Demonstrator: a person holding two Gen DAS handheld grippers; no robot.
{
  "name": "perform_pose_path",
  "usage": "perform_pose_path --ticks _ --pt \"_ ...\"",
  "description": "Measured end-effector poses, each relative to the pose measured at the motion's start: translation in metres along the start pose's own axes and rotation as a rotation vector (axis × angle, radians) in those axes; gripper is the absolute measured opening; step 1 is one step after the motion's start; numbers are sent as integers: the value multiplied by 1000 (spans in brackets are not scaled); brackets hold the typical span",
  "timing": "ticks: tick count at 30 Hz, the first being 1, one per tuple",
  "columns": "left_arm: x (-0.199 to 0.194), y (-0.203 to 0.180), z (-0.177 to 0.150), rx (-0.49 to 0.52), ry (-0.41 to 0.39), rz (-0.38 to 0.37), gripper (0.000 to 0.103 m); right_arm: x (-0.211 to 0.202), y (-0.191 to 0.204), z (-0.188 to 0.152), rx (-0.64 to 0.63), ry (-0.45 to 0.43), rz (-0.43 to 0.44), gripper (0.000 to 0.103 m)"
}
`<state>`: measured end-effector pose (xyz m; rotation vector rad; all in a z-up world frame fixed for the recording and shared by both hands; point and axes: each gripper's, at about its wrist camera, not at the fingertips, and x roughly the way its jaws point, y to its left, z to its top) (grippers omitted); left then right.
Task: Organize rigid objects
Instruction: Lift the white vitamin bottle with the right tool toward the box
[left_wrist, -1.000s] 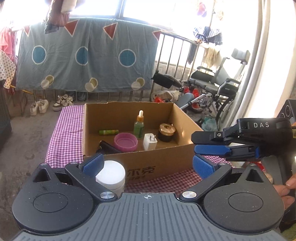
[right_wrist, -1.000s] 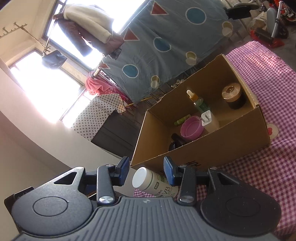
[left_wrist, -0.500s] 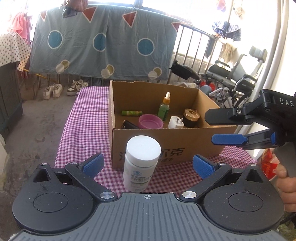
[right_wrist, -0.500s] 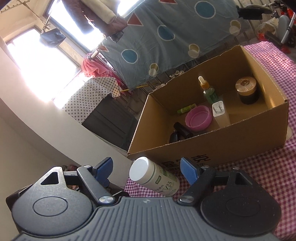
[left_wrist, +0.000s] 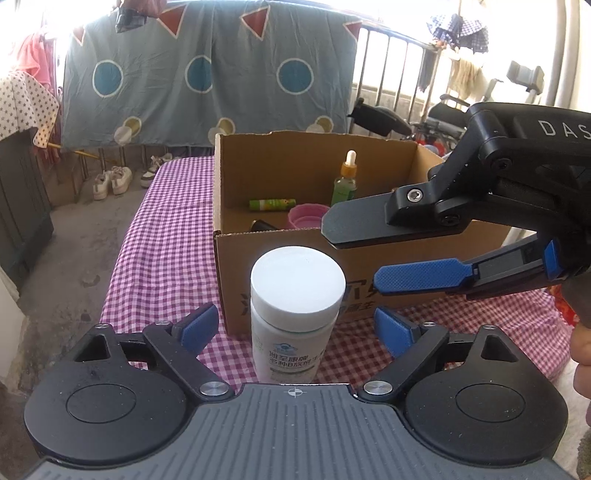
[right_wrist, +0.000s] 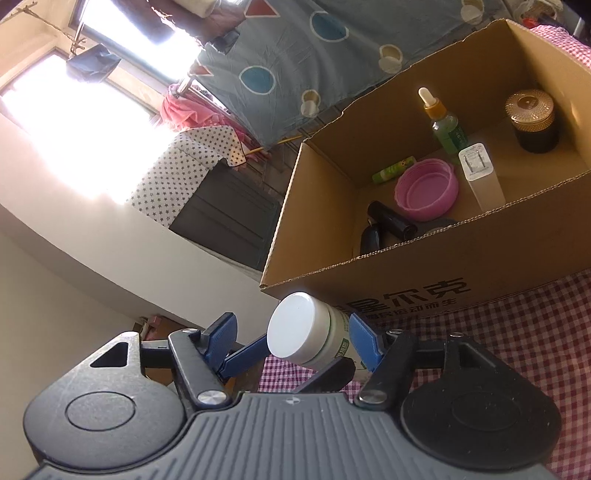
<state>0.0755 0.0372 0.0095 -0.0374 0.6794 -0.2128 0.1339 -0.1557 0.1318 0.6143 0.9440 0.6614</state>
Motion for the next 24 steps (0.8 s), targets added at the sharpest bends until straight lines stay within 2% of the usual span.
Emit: perform_pose_path --ticks 2,7,15,21,24 --pt "4 -1 1 -3 20 -8 79 5 -1 0 7 7 -2 64" --pt "7 -2 2 -22 22 -5 64 15 -8 -2 38 16 -1 54" --pt "5 -14 3 -59 33 -80 62 -12 -14 -9 43 -24 -23 52" --pt "-1 -47 2 2 33 -164 61 -45 -22 -16 53 -63 -46 52" --pt "0 -62 1 58 27 -159 61 -53 -28 -18 65 -76 -56 52"
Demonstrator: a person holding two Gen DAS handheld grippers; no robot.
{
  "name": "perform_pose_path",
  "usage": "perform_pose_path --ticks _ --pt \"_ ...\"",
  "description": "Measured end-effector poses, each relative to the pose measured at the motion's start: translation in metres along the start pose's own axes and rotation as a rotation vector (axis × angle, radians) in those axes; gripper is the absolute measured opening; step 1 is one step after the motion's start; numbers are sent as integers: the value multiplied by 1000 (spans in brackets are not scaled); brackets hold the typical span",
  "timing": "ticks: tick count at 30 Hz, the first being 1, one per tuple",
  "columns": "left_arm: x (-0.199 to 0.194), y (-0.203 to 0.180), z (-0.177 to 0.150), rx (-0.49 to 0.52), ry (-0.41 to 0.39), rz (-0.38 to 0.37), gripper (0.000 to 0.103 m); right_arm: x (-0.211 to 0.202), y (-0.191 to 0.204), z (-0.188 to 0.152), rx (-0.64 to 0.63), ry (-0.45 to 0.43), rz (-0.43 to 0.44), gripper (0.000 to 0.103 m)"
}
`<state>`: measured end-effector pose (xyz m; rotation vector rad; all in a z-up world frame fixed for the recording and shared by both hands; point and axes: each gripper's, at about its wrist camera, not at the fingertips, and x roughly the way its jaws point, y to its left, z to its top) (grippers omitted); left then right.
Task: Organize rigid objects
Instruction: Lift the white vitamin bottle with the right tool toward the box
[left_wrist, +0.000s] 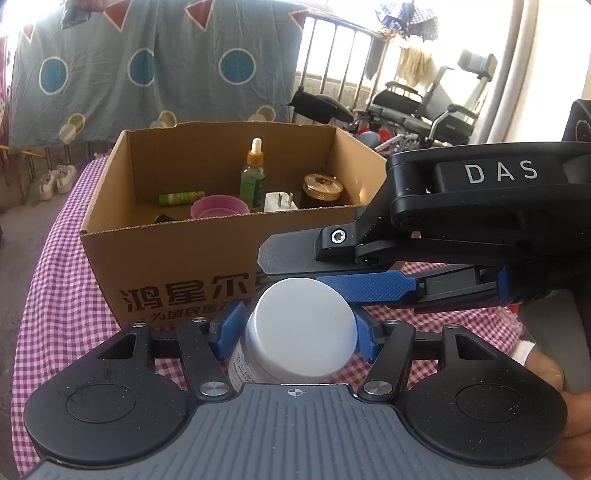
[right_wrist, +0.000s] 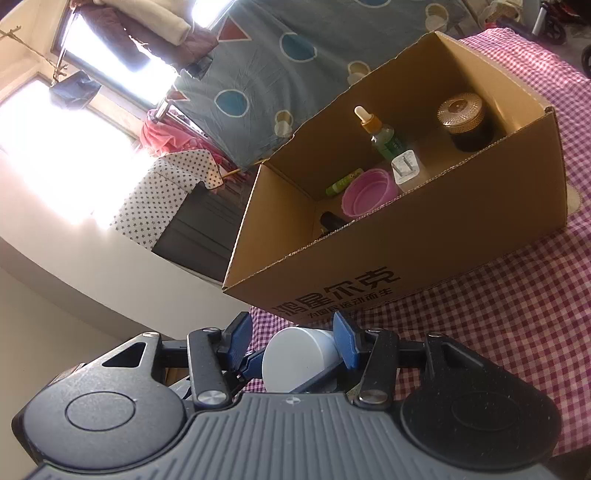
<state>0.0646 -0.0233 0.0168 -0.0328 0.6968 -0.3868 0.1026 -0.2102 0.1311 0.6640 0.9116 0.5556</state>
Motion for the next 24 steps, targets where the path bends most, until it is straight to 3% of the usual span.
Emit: perform_pose_path --ticks 9,14,24 --pt "18 -1 3 28 32 36 63 -3 -19 4 50 -1 -2 53" --pt "21 2 3 12 38 31 75 -2 -25 6 69 3 1 53" --pt "16 8 -3 -14 41 29 84 0 -31 4 96 19 14 56"
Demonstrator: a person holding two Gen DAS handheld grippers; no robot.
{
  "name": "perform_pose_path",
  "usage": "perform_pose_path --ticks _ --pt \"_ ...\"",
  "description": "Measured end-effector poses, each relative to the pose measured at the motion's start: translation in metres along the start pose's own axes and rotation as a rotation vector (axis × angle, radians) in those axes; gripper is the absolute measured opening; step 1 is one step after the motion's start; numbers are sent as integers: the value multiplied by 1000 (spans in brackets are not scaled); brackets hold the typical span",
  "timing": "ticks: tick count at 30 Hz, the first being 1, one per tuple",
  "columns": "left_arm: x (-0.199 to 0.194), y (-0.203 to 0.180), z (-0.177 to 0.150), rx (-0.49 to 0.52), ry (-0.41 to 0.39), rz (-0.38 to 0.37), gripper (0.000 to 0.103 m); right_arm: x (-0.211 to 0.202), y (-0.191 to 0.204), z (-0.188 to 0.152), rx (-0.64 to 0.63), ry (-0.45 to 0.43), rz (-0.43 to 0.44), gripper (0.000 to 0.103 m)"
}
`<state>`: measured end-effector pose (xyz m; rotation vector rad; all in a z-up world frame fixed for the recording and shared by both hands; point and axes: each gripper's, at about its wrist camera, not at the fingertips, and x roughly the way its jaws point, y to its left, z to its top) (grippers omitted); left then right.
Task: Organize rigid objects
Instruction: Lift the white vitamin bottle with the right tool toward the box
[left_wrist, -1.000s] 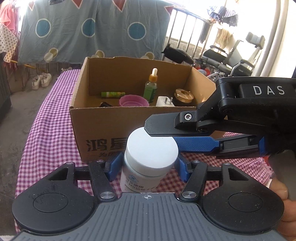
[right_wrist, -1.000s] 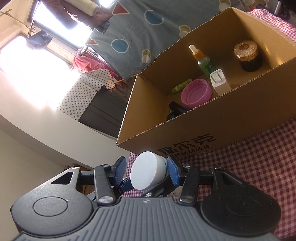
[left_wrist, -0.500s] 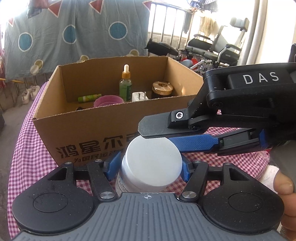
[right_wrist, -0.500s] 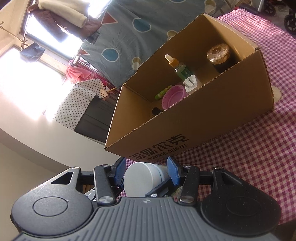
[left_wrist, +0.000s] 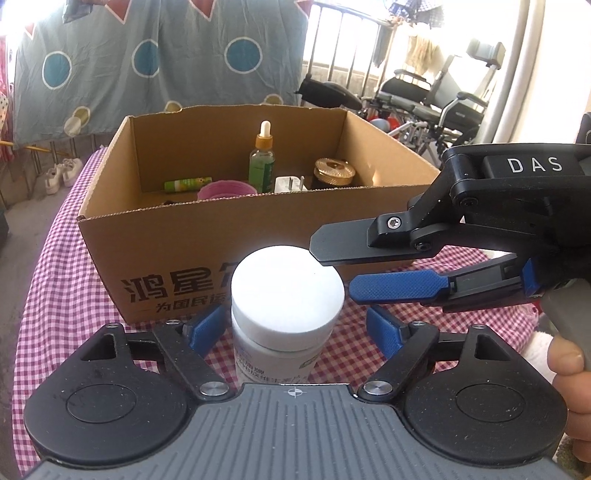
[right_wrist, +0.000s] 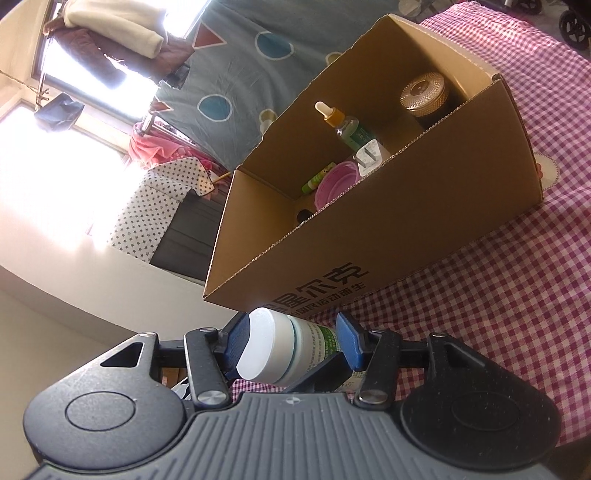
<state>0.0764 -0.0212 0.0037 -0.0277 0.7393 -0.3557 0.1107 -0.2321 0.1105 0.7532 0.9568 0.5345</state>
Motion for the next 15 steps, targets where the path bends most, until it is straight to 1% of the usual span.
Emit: perform_pose_path --ticks 5,7,9,11,14,15 --pt "1 1 -3 -13 8 8 83 4 2 -2 -6 15 2 57" --pt "3 1 -4 -7 13 19 82 7 3 -4 -8 21 -1 57" --pt "5 0 -5 0 20 26 79 10 3 -4 -9 24 -8 57" --pt "7 -1 -5 3 29 28 73 12 3 -4 -7 29 -12 57" --pt "9 -3 -7 6 41 30 66 15 3 -4 -10 39 -13 57" --pt "9 -3 -7 10 40 37 66 17 3 -5 -10 41 -9 57"
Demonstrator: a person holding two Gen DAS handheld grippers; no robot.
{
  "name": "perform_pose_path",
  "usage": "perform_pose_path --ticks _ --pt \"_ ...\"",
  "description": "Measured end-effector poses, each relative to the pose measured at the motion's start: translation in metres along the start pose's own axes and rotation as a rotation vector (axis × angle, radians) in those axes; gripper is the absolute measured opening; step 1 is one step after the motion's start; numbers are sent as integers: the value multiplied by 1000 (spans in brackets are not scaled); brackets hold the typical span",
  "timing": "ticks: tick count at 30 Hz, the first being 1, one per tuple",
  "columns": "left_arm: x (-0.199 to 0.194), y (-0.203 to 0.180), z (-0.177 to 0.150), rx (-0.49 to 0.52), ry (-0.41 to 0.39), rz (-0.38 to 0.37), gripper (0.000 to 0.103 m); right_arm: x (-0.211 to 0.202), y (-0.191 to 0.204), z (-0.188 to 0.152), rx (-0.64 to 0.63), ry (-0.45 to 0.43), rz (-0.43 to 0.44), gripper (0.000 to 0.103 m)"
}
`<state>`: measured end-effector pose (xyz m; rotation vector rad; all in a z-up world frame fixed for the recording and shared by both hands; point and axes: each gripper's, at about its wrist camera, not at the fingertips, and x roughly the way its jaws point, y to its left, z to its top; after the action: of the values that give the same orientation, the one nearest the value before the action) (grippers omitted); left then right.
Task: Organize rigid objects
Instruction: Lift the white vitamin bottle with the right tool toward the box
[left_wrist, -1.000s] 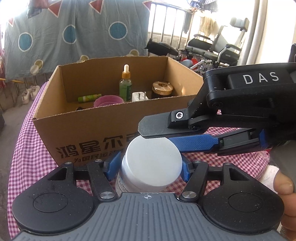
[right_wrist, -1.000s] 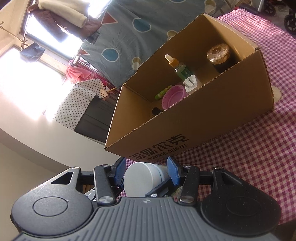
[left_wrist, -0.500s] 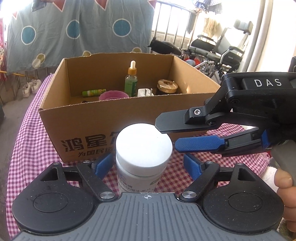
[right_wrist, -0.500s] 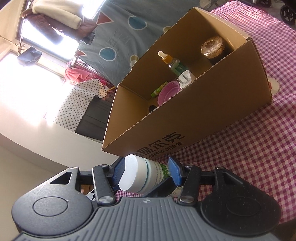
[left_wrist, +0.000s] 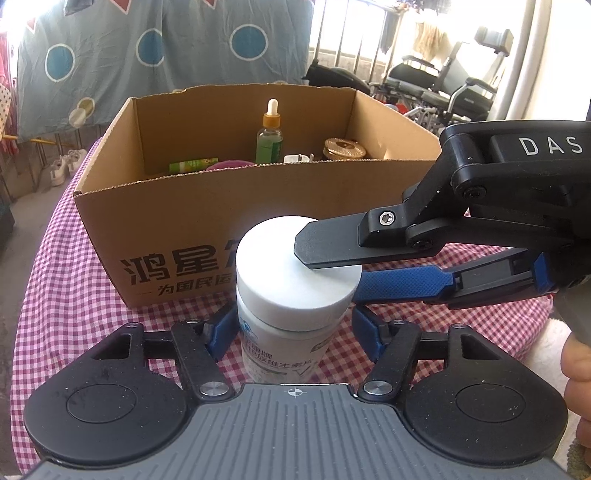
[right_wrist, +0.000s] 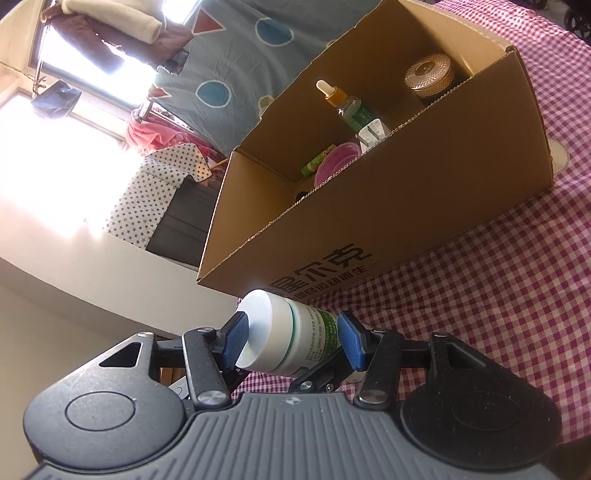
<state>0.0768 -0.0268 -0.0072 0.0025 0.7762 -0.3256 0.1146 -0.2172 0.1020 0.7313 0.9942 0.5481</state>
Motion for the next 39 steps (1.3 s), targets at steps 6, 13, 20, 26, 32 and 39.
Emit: perform_pose_path --ticks 6,13,20,26,32,39 --pt "0 -1 2 5 0 12 55 4 2 1 -8 1 2 57" --pt "-2 -3 1 14 -6 11 54 4 3 2 -17 1 -3 57" --pt "-4 -7 0 23 -8 3 53 2 2 3 -20 0 -5 57" --pt "-1 -10 1 39 -3 11 53 -1 -2 3 -11 1 -4 57" --pt "0 -13 1 48 2 12 54 -5 -5 4 -5 -2 -5 57" --pt "-3 -10 -1 36 -2 12 57 -7 -7 4 -6 -4 -5 57"
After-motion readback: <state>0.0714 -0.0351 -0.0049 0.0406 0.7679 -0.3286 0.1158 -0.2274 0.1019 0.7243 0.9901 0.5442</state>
